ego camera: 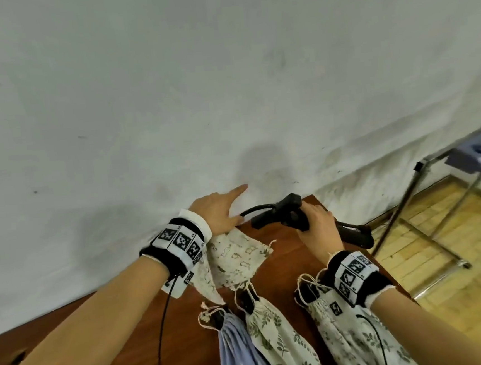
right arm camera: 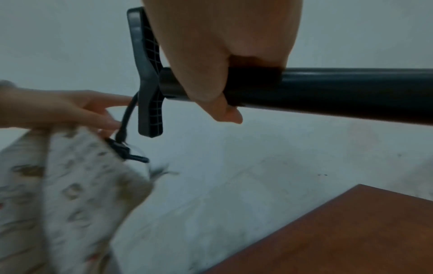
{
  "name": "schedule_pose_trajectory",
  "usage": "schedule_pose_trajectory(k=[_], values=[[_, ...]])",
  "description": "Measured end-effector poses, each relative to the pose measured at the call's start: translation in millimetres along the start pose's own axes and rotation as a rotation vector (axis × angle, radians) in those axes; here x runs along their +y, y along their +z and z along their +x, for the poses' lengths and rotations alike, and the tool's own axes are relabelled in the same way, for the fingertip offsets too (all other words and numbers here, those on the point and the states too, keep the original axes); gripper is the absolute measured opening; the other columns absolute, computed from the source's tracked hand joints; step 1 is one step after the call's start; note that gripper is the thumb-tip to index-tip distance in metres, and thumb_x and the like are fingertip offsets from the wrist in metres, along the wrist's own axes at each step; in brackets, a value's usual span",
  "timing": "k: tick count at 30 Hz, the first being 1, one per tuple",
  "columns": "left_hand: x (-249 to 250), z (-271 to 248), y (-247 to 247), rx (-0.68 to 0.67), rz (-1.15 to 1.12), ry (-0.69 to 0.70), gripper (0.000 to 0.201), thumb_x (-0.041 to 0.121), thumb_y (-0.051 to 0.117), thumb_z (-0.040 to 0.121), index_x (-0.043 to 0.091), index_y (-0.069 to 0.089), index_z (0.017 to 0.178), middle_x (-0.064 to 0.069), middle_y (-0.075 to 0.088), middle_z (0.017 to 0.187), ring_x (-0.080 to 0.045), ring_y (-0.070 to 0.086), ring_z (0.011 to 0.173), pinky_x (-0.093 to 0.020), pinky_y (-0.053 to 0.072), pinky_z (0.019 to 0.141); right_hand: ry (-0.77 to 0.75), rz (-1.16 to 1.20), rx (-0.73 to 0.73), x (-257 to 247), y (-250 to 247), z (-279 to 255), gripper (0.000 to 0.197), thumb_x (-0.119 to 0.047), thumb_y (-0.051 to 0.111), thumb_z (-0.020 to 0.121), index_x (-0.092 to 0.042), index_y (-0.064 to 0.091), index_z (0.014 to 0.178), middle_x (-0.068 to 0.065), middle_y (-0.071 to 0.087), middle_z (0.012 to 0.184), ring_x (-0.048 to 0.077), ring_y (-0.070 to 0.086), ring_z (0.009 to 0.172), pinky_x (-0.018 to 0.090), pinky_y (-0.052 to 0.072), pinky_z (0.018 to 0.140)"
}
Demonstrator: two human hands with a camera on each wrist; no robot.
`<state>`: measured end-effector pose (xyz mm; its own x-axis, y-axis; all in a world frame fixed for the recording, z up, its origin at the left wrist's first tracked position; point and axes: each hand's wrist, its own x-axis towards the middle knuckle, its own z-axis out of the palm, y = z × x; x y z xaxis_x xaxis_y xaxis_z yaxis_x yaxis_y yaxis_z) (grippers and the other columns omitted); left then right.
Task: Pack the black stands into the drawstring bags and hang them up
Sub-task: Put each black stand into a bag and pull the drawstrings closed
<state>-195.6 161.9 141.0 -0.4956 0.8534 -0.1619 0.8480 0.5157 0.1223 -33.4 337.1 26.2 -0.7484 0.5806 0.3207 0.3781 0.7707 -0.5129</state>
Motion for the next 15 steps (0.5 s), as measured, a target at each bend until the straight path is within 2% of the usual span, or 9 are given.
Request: schedule_pose_trajectory(k=[1, 2, 3, 4, 6, 8, 10, 12, 15], values=[[9.7, -5.2, -4.9, -0.003, 0.023, 0.014, 0.049, 0.048, 0.05, 0.092, 0.035, 0.044, 0.138, -0.003, 0.068, 0.087, -0.024, 0.065, 0.083, -0.032, 0.052, 0.072, -0.006, -0.003, 0.017, -11.0, -10.2, -9.3, 0.034, -0.005, 0.06, 0.077, -0.022, 0.058, 0.107, 0.0, 0.069, 0.09, 0.026, 0.063, 0.088, 0.042, 0.047, 0.082], [17.4, -10.0, -6.7, 0.0, 0.022, 0.022, 0.038, 0.048, 0.047, 0.093, 0.028, 0.06, 0.123, -0.002, 0.067, 0.083, -0.024, 0.065, 0.079, -0.031, 0.052, 0.068, 0.01, -0.018, 0.028, -20.6, -17.9, -17.6, 0.032, -0.01, 0.061, 0.078, -0.023, 0.057, 0.106, -0.001, 0.069, 0.087, 0.025, 0.065, 0.083, 0.04, 0.05, 0.078], [26.4, -14.7, -10.1, 0.013, -0.002, 0.031, 0.035, 0.045, 0.045, 0.095, 0.021, 0.067, 0.109, -0.001, 0.066, 0.077, -0.023, 0.065, 0.073, -0.031, 0.051, 0.065, 0.044, -0.05, 0.044, -29.7, -28.0, -25.1, 0.031, -0.016, 0.063, 0.079, -0.024, 0.056, 0.108, -0.002, 0.069, 0.086, 0.025, 0.066, 0.08, 0.037, 0.051, 0.075], [32.3, -18.2, -10.4, 0.031, -0.042, 0.032, 0.037, 0.042, 0.043, 0.097, 0.017, 0.069, 0.099, -0.002, 0.067, 0.074, -0.024, 0.066, 0.069, -0.032, 0.052, 0.063, 0.085, -0.086, 0.047, -37.4, -34.4, -31.1, 0.032, -0.024, 0.065, 0.081, -0.025, 0.054, 0.111, -0.003, 0.07, 0.087, 0.024, 0.067, 0.079, 0.035, 0.051, 0.073], [44.2, -26.5, -16.1, 0.083, -0.136, 0.043, 0.038, 0.039, 0.043, 0.097, 0.01, 0.067, 0.09, -0.006, 0.068, 0.073, -0.026, 0.066, 0.067, -0.034, 0.052, 0.062, 0.178, -0.153, 0.059, -49.4, -46.2, -44.4, 0.039, -0.038, 0.065, 0.082, -0.026, 0.048, 0.115, -0.003, 0.07, 0.091, 0.023, 0.068, 0.081, 0.033, 0.053, 0.07], [56.6, -33.4, -22.9, 0.121, -0.205, 0.064, 0.038, 0.037, 0.045, 0.097, 0.007, 0.062, 0.082, -0.005, 0.063, 0.067, -0.028, 0.063, 0.063, -0.033, 0.048, 0.059, 0.255, -0.12, 0.086, -58.3, -53.0, -55.6, 0.042, -0.04, 0.065, 0.083, -0.025, 0.044, 0.116, -0.003, 0.068, 0.095, 0.023, 0.067, 0.084, 0.033, 0.052, 0.068], [71.8, -37.6, -25.9, 0.083, -0.326, 0.089, 0.033, 0.034, 0.046, 0.097, 0.008, 0.056, 0.078, -0.005, 0.057, 0.066, -0.025, 0.056, 0.061, -0.029, 0.043, 0.059, 0.324, 0.117, 0.105, -66.3, -58.4, -63.1, 0.037, -0.032, 0.067, 0.085, -0.023, 0.044, 0.113, -0.001, 0.067, 0.098, 0.023, 0.066, 0.087, 0.034, 0.053, 0.07], [85.6, -42.8, -26.0, 0.007, -0.449, 0.126, 0.029, 0.029, 0.045, 0.097, 0.008, 0.057, 0.081, -0.005, 0.057, 0.073, -0.023, 0.055, 0.066, -0.029, 0.043, 0.064, 0.361, 0.341, 0.114, -78.4, -69.4, -70.3, 0.028, -0.019, 0.066, 0.085, -0.019, 0.046, 0.105, 0.0, 0.066, 0.093, 0.021, 0.064, 0.085, 0.035, 0.054, 0.072], [99.1, -51.5, -26.6, -0.024, -0.505, 0.187, 0.033, 0.028, 0.04, 0.099, 0.004, 0.062, 0.095, -0.008, 0.059, 0.088, -0.024, 0.058, 0.082, -0.031, 0.045, 0.076, 0.381, 0.471, 0.119, -93.4, -83.7, -81.1, 0.022, -0.008, 0.06, 0.086, -0.018, 0.047, 0.102, -0.004, 0.063, 0.089, 0.014, 0.061, 0.084, 0.02, 0.046, 0.064]])
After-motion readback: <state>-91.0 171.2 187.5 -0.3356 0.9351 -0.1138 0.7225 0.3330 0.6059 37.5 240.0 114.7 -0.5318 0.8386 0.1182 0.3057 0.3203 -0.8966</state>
